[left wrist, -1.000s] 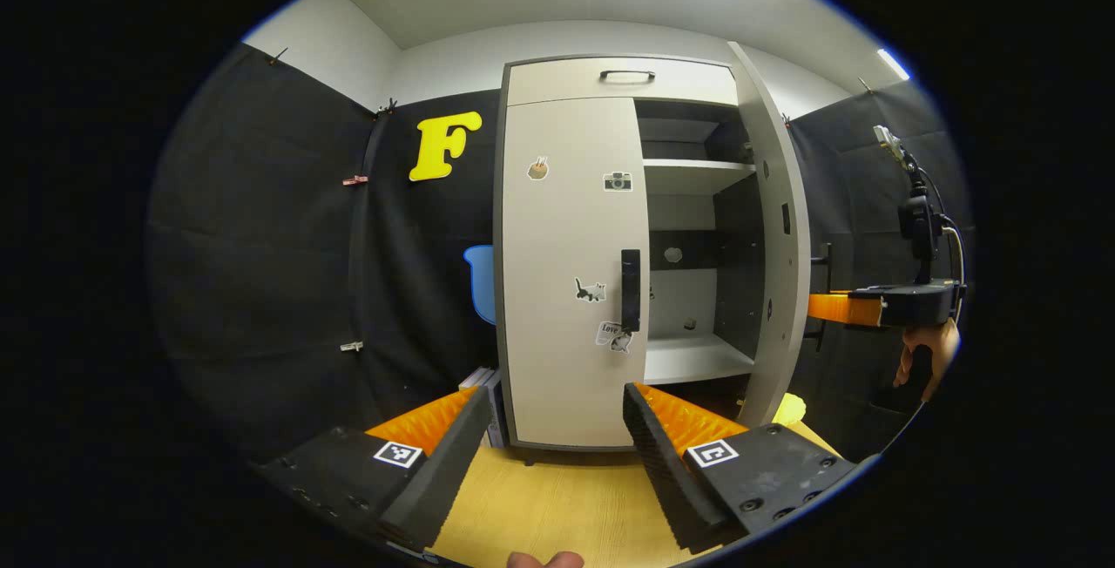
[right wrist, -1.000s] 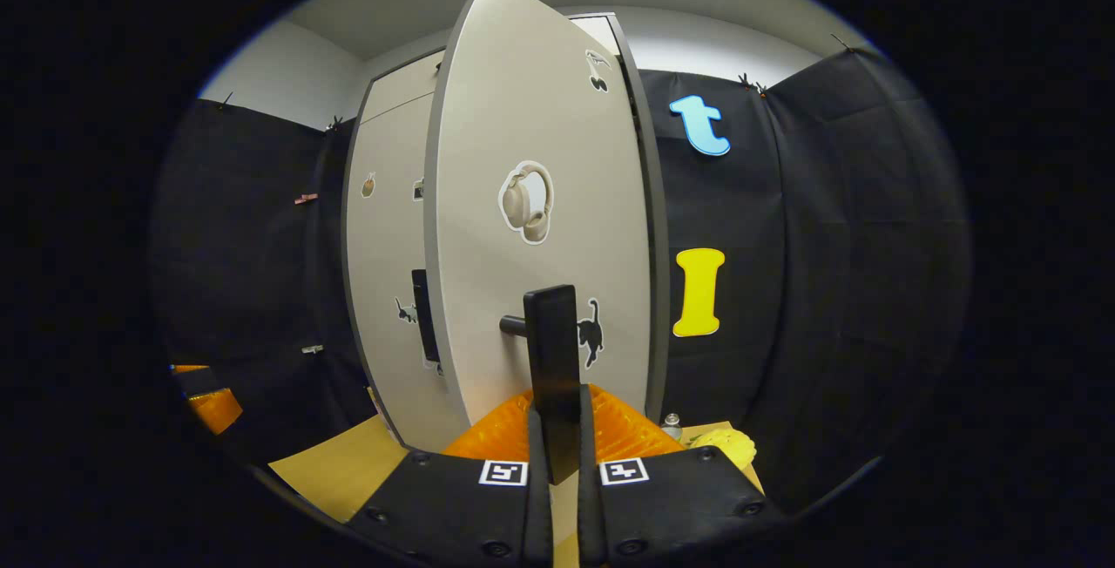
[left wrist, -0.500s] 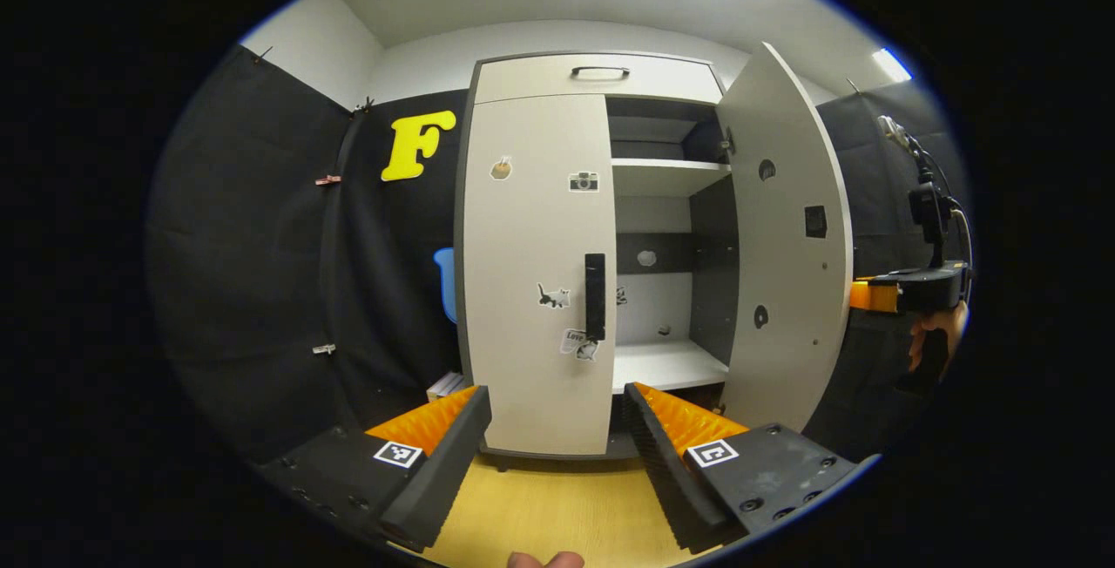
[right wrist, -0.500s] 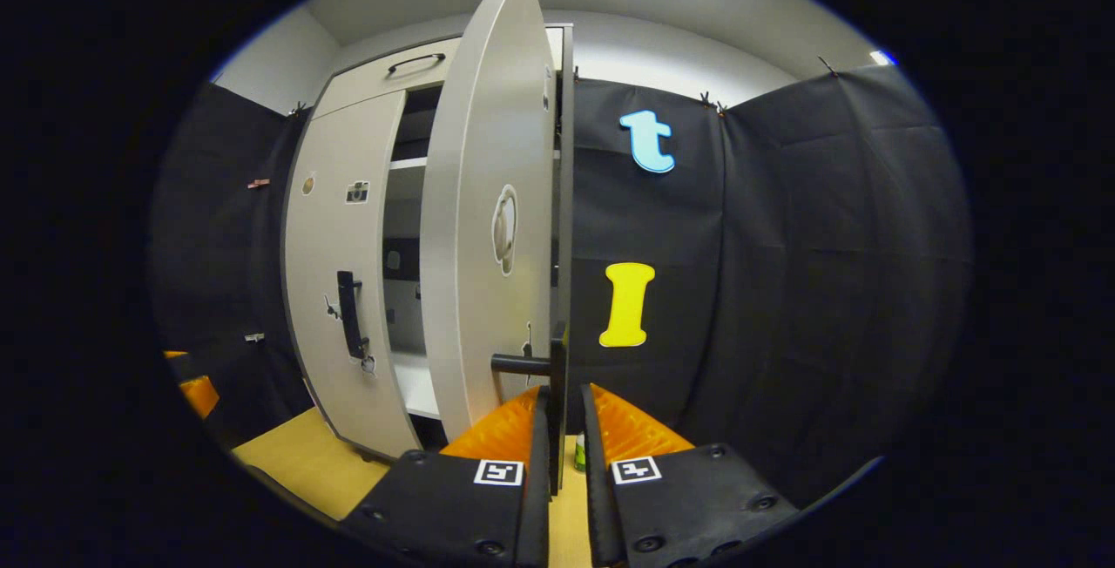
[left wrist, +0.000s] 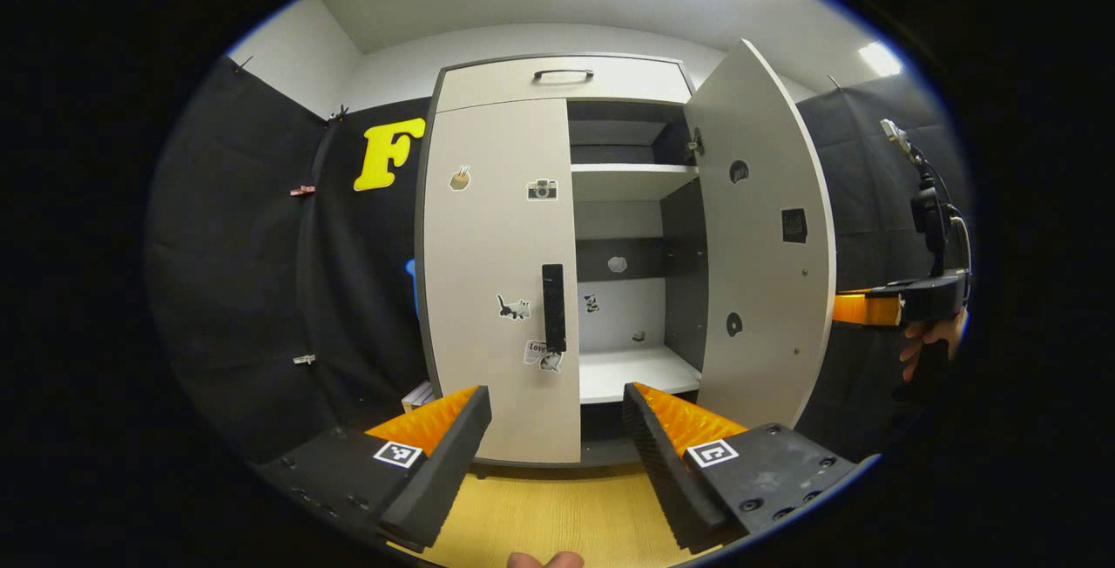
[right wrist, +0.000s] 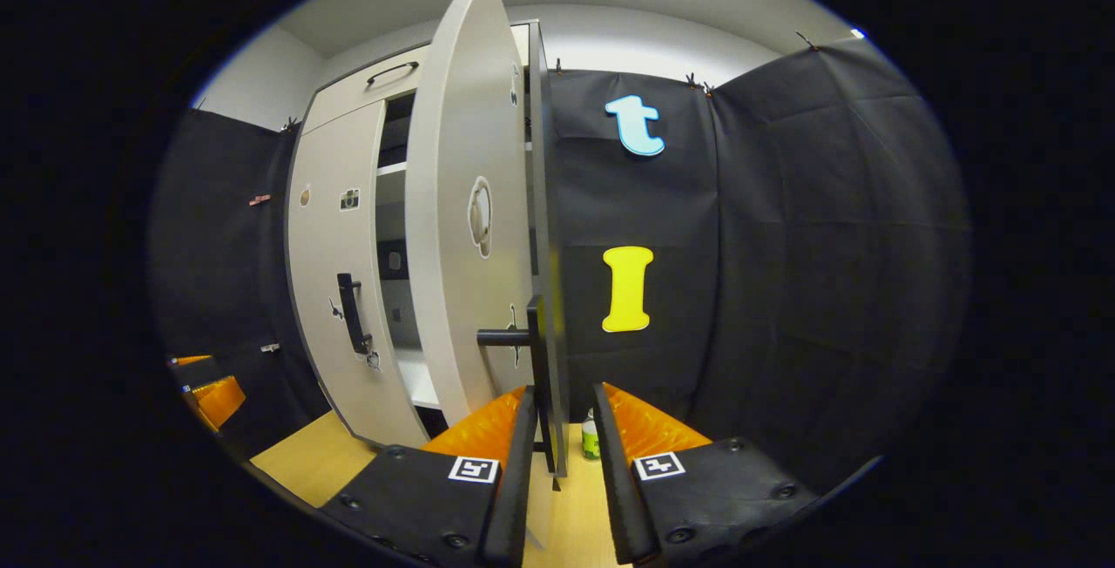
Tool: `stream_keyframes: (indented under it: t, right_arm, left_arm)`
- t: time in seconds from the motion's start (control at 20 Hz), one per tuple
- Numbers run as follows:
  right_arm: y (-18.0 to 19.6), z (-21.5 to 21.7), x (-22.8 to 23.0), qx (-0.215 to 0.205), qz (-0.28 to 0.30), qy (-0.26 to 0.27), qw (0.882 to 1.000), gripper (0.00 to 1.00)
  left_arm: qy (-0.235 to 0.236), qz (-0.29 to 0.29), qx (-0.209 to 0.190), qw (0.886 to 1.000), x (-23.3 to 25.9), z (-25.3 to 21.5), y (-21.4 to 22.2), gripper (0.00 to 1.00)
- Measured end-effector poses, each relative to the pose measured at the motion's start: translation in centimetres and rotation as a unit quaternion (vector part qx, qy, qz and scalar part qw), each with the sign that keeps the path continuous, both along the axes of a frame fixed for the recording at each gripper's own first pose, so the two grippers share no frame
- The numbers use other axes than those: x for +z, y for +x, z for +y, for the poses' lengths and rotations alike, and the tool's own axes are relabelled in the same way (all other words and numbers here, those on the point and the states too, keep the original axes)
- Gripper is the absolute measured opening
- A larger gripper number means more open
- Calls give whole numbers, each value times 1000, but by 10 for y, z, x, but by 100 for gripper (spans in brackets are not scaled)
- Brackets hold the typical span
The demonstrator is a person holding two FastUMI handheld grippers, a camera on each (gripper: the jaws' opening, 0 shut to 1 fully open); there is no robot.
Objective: Open the right door of the double-door shoe cabinet with the right hand, and open the left door with the left hand.
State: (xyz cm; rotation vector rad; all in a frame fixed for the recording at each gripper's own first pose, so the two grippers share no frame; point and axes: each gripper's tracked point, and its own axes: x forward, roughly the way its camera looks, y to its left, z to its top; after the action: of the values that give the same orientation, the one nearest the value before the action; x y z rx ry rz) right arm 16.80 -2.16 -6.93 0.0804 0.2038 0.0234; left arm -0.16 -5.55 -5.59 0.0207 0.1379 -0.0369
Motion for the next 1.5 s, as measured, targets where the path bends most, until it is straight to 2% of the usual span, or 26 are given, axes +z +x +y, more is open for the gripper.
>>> stream_keyframes:
  t: [0.1,0.2,0.25,0.3,0.35,0.4,0.45,0.6,0.65,0.75,0.95,1.0,1.05,1.15,1.2,1.3,1.5]
  right_arm:
    - [0,-4,2,-1,-5,-17,1000,44]
    - [-2,-10,5,-8,-8,-32,999,46]
    - [-3,-10,7,-6,-11,-31,999,56]
    - [-4,-9,9,-5,-14,-24,1000,53]
    - [-5,-9,11,-6,-17,-18,1000,58]
    - [-7,-11,13,-12,-19,-14,1000,58]
    - [-9,-14,15,-16,-23,-12,1000,67]
    - [-12,-22,23,-27,-38,-7,999,80]
    - [-15,-24,26,-32,-45,-6,998,89]
    - [-22,-33,33,-44,-56,-8,997,100]
    - [-32,-42,37,-49,-78,-18,996,99]
    - [-34,-44,34,-48,-77,-19,996,95]
    - [-38,-46,31,-49,-75,-18,996,99]
    - [-39,-48,28,-47,-78,-7,996,99]
    - [-40,-51,27,-48,-82,-6,995,99]
    - [-39,-60,23,-54,-82,-9,995,99]
    - [-39,-75,17,-59,-75,-9,995,99]
  left_arm:
    - [1,1,0,1000,-1,-3,1,92]
    - [2,-1,-1,1000,-1,-6,5,95]
    - [1,-5,-3,1000,1,-7,9,95]
    - [-1,-9,-4,1000,3,-9,13,95]
    - [-3,-12,-6,1000,5,-10,18,94]
    - [-6,-15,-5,1000,6,-9,24,94]
    - [-10,-16,-7,1000,8,-11,30,94]
    - [-12,-26,-16,999,13,-14,53,95]
    - [-9,-29,-16,999,14,-14,62,95]
    - [-6,-31,-19,999,14,-15,81,92]
    - [-6,-28,-24,999,14,-17,123,95]
    - [-7,-24,-24,999,12,-17,134,95]
    - [-7,-22,-20,1000,13,-15,145,95]
    - [-3,-25,-6,1000,14,-7,167,95]
    - [1,-26,0,1000,13,-3,179,92]
    - [15,-15,8,1000,4,2,203,95]
    - [25,3,24,999,-16,12,238,95]
